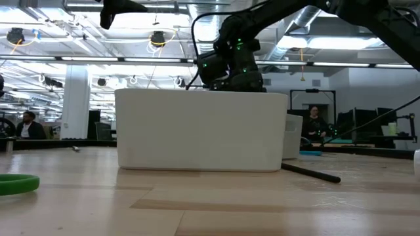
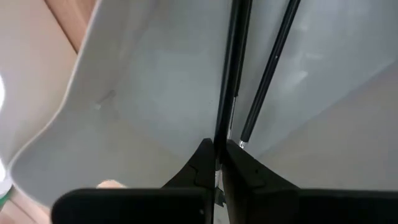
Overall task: Pick & Place Paint Supplies
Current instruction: Put the eye groomer brush into the gray bin
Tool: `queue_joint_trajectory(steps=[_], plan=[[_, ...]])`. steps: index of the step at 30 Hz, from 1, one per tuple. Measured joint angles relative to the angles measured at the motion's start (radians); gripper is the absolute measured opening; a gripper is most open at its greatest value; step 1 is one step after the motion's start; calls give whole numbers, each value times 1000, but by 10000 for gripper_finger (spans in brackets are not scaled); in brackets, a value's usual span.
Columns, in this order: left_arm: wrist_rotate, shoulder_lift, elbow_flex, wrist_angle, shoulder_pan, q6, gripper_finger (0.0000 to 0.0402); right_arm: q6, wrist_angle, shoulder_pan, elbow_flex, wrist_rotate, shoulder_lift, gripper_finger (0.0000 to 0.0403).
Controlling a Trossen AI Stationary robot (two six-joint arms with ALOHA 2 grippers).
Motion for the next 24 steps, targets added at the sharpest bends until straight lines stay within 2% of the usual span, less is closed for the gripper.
queue_joint_trajectory(steps=[7,24], plan=[[0,0,0,0,0,-3,127,-2,13,-1,-1,0,0,6],[5,0,0,0,0,-4,127,20,14,-5,-1,-30,0,44]])
